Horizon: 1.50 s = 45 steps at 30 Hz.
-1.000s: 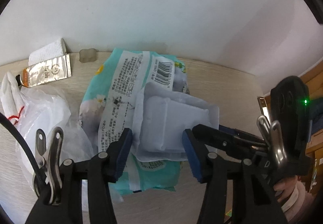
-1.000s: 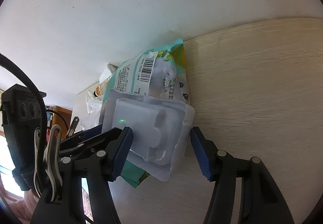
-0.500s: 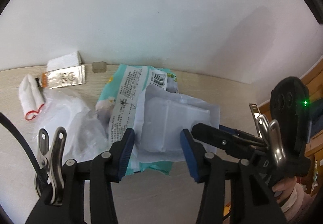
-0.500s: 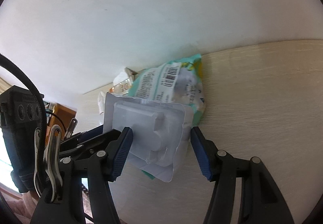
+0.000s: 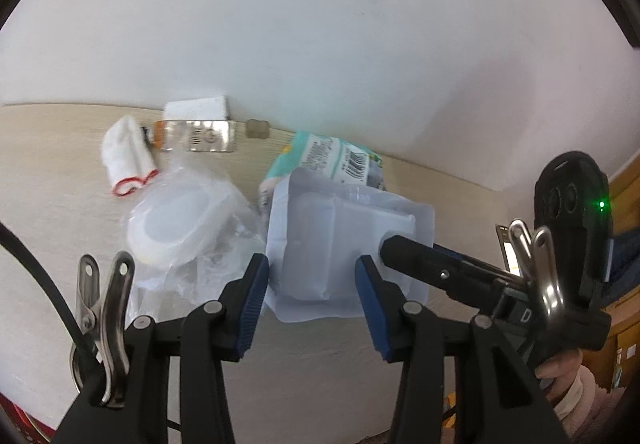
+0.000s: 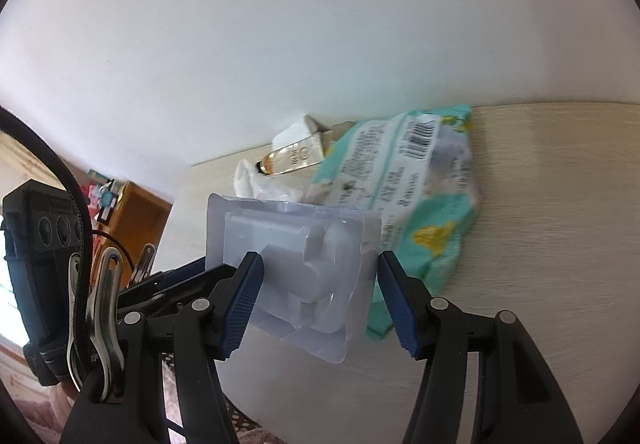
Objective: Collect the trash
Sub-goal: 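Lift the clear plastic tray off the wipes packet with the right tool, then carry the clear tray in the right tool over the red bucket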
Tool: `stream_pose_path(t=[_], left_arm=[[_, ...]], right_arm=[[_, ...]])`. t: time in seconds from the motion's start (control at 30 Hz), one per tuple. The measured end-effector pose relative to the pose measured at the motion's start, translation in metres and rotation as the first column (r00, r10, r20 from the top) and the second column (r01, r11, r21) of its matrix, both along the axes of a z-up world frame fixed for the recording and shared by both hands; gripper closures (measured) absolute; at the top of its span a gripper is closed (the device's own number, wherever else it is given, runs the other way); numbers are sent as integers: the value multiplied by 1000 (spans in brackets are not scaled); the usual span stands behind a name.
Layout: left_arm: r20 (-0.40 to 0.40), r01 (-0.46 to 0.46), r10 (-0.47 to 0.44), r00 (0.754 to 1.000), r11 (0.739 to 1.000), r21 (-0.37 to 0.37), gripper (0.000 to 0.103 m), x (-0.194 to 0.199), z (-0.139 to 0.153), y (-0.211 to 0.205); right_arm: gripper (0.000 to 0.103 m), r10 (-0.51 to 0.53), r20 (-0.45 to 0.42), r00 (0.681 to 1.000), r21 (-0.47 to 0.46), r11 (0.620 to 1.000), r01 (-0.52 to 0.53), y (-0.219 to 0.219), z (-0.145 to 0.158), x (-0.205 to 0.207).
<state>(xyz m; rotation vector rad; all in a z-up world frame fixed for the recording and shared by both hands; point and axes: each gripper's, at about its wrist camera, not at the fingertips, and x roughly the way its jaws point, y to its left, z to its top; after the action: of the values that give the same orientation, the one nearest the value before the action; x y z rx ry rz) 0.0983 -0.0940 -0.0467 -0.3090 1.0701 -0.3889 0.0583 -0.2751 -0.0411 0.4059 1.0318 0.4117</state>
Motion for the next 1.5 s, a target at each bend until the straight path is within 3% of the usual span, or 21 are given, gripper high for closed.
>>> stream_pose_path(t=[0.37, 0.9, 1.2, 1.5], left_arm=[[35, -79, 80, 996, 997, -16, 56, -19, 16, 45], [47, -196, 196, 979, 981, -14, 56, -62, 27, 111], [37, -303, 303, 952, 953, -25, 56, -95, 24, 162], [20, -430, 431, 902, 902, -44, 56, -134, 16, 216]], right_arm=[[42, 67, 35, 997, -5, 998, -67, 53, 6, 2], [42, 180, 45, 983, 5, 984, -180, 134, -10, 12], [42, 289, 38, 957, -7, 957, -288, 195, -19, 13], [42, 413, 29, 910, -28, 910, -413, 261, -26, 2]])
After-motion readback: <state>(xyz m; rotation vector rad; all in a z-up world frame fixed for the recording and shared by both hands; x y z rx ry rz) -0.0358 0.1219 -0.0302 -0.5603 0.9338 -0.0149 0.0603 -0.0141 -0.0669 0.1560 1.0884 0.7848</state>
